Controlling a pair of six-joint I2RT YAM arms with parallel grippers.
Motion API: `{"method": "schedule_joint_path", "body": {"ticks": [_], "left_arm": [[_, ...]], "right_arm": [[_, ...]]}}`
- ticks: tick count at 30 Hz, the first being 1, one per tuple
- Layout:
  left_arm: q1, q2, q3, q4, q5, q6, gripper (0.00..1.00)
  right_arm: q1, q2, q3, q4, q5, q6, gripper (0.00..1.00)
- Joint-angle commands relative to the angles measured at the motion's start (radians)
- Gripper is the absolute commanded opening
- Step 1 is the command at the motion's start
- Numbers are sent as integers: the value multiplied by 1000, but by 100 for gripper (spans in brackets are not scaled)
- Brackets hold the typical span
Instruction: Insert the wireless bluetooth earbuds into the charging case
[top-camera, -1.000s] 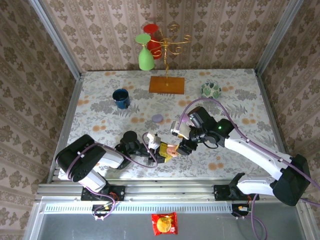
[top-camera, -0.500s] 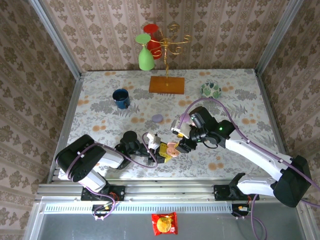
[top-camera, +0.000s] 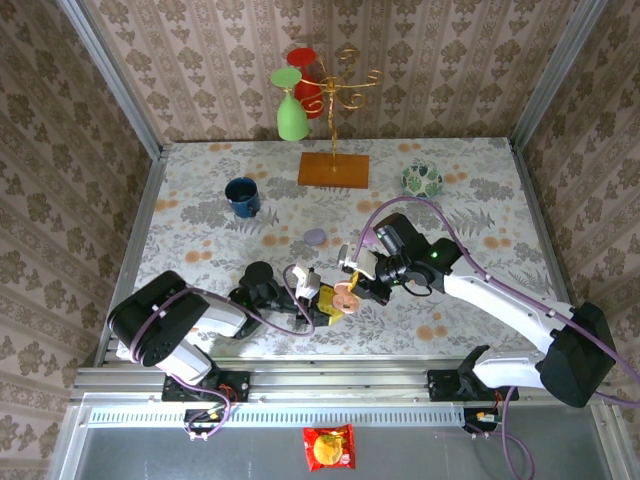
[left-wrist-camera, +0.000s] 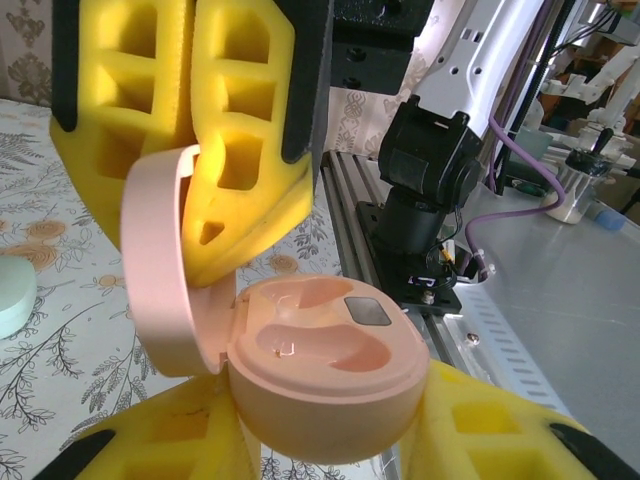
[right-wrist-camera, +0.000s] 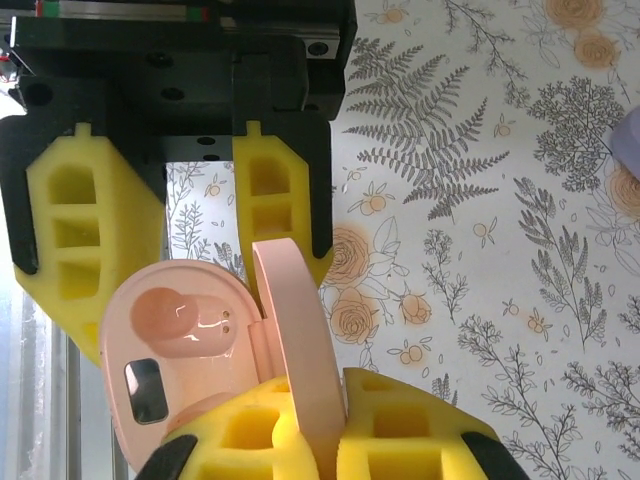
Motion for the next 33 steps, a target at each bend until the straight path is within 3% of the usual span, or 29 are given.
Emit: {"method": "schedule_joint_path", "body": {"ticks": [1, 6, 13, 33], "left_arm": [[-2, -10, 19, 34, -16, 2, 39], [-2, -1, 17, 34, -39, 6, 56], [-2, 5, 22, 34, -52, -3, 62], [-3, 11, 42, 38, -57, -79, 53]], "right_arm": [[11, -24, -14, 9, 18, 13, 0], [13, -40, -21, 20, 55, 28, 0], [21, -50, -42, 104, 93, 52, 0], [32, -52, -62, 162, 129, 64, 0]]}}
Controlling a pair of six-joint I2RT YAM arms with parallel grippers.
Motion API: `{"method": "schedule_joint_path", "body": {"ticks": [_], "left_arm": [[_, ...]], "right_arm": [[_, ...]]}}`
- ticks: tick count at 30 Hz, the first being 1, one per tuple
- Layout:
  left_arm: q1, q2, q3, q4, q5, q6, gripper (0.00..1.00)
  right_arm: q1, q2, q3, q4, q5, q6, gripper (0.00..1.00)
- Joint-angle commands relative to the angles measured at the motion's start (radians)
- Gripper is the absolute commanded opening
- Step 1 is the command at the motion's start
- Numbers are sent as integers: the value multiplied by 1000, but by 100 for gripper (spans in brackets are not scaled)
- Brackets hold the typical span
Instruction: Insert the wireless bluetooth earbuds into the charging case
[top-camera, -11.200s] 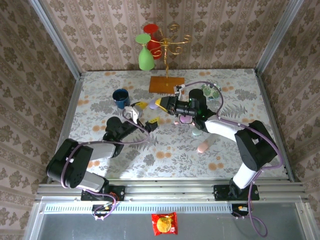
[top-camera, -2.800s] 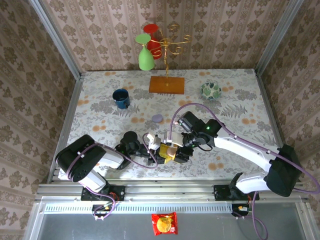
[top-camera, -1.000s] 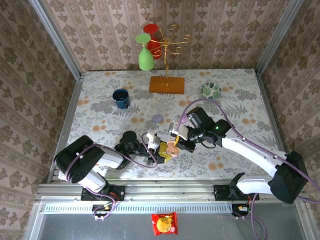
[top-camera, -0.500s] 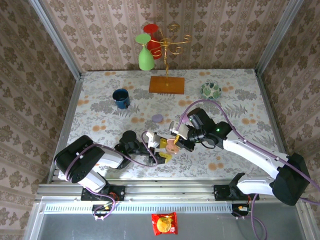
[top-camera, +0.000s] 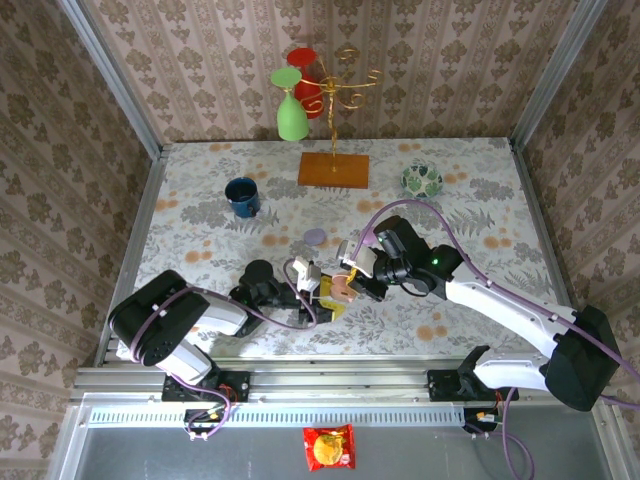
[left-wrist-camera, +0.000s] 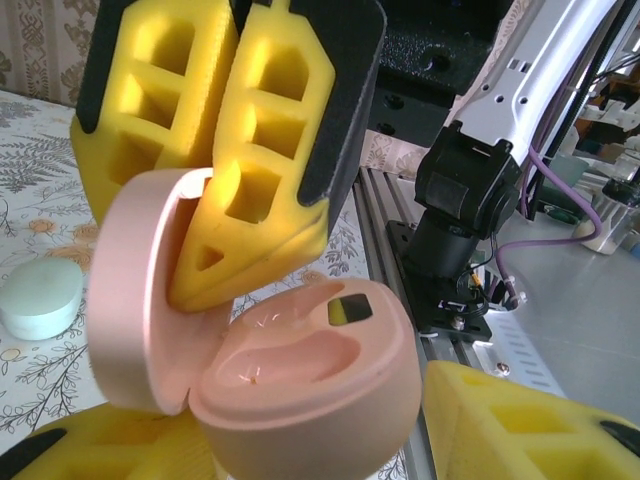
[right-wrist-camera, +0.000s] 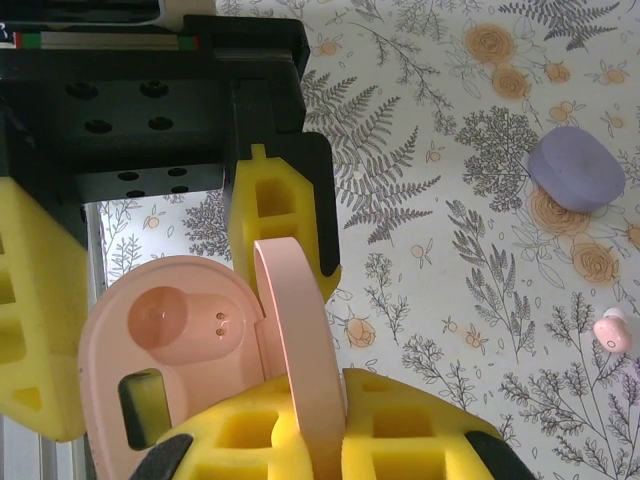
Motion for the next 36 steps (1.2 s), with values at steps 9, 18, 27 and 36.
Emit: {"method": "schedule_joint_path", "body": {"ticks": [9, 18, 27, 36], "left_arm": [[2, 14, 27, 24, -14, -44, 56], [3, 14, 34, 24, -20, -69, 55], [4, 18, 34, 24, -14, -64, 47], [2, 14, 23, 24, 2, -34, 54]], "right_arm": [[8, -44, -27, 35, 26, 15, 0], [10, -41, -34, 48, 30, 21, 0], [10, -39, -32, 45, 28, 21, 0], [10, -42, -29, 44, 31, 28, 0]]}}
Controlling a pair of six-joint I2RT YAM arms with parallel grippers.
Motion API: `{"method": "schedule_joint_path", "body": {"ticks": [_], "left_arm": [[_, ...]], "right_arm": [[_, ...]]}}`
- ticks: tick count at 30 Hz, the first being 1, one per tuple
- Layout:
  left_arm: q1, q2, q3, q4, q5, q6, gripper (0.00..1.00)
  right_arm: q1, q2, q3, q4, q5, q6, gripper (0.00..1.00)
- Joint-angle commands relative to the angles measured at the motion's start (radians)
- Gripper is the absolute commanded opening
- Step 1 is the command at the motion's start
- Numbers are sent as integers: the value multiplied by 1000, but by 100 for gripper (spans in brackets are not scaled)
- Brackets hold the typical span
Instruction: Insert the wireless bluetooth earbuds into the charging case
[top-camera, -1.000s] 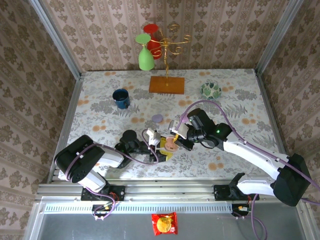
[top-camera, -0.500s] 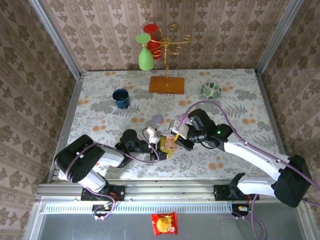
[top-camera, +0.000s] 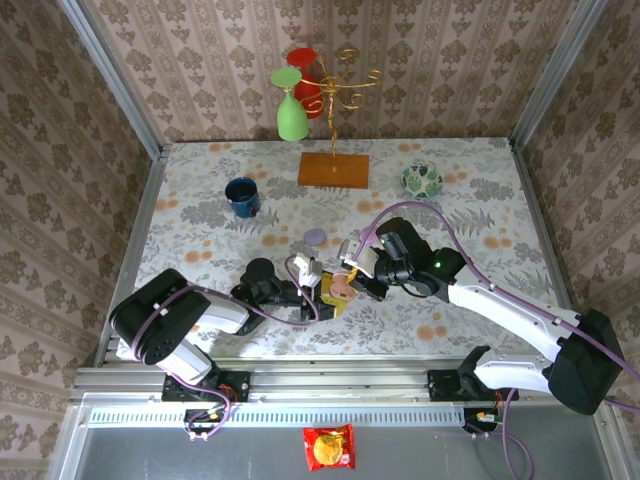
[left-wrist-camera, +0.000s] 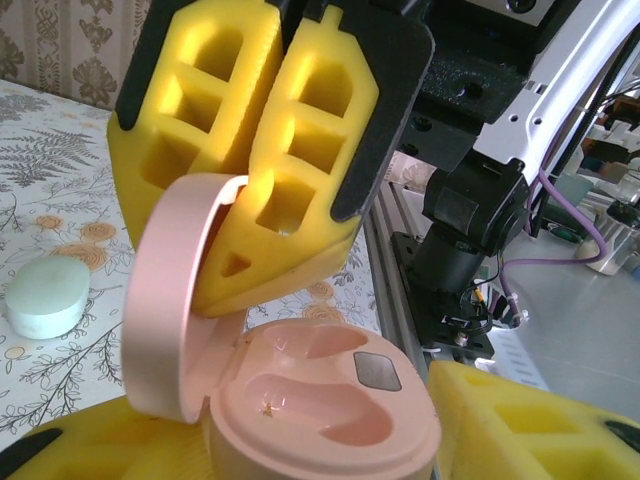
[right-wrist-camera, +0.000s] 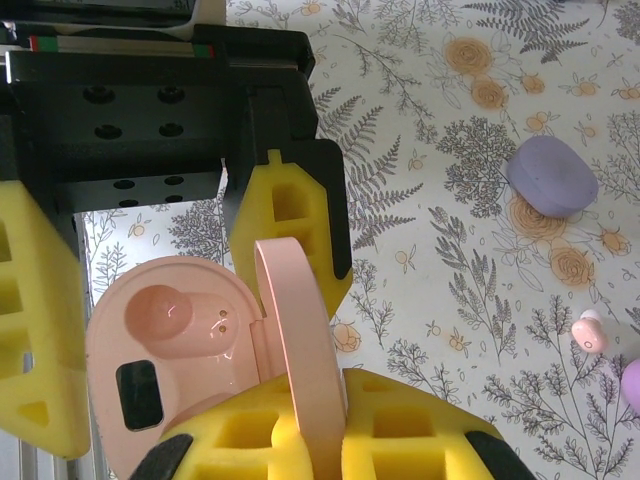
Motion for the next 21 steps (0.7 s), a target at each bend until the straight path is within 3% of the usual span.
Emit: {"method": "schedule_joint_path", "body": {"ticks": [1, 21], "left_arm": [[2, 4, 4, 23, 24, 22, 54], [1, 5, 1, 23, 29, 28, 37]], "right_arm": [[6, -17, -4, 12, 6, 20, 0], [6, -16, -1, 12, -13, 26, 0]]}}
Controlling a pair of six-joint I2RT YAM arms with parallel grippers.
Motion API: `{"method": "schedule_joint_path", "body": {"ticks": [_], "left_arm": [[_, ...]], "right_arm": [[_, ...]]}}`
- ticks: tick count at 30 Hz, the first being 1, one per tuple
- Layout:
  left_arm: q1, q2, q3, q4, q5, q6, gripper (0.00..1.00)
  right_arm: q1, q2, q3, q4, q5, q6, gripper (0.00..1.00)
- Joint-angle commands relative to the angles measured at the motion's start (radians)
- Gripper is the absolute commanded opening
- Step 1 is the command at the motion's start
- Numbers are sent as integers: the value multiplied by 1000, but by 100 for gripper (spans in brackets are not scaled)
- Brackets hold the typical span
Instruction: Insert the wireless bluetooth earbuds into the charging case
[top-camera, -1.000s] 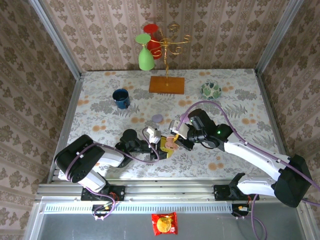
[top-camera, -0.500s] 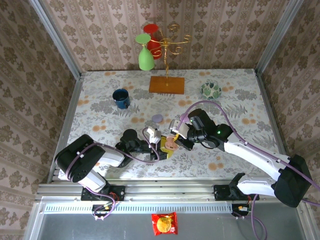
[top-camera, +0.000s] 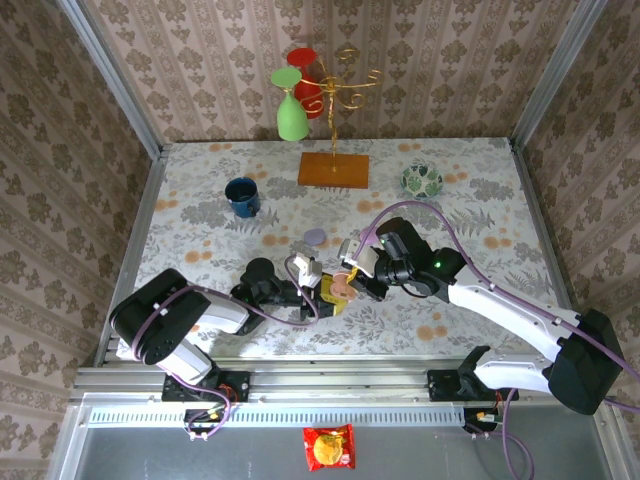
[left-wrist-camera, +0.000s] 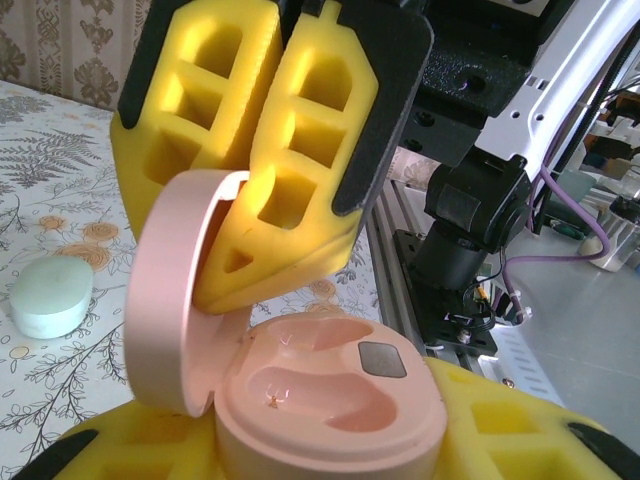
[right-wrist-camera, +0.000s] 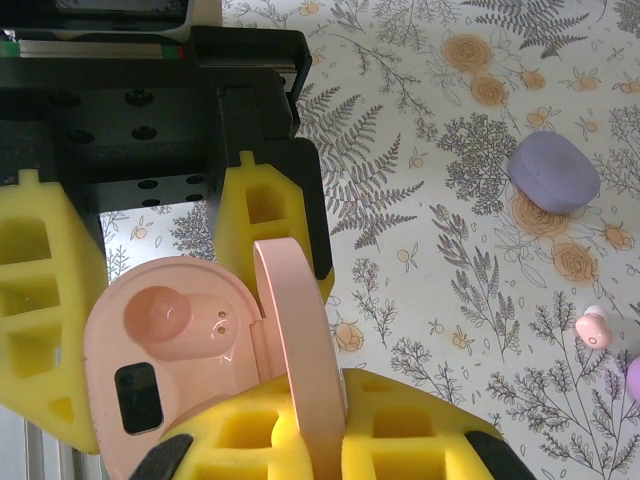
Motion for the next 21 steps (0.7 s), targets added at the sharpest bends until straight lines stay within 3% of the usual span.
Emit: {"method": "schedule_joint_path", "body": {"ticks": [1, 3, 5, 7, 10, 15, 21], "left_arm": [[1, 5, 0, 27, 25, 15, 37], [3, 5, 1, 28, 18, 17, 37], [7, 4, 2, 28, 16, 17, 36], [16, -5, -1, 28, 14, 17, 37], [35, -10, -3, 28, 14, 21, 36], [100, 1, 11, 32, 11, 10, 37], [157, -17, 29, 31, 5, 9, 37]], "right_arm": [[5, -17, 0, 14, -11, 9, 0], [5, -26, -4, 20, -4, 15, 8], [5, -38, -12, 33, 2, 28, 27], [6, -60, -27, 65, 4, 56, 55], [5, -87, -35, 94, -8, 89, 74], [5, -140, -40, 116, -37, 132, 86], [3, -254, -97, 204, 52, 225, 87]]}}
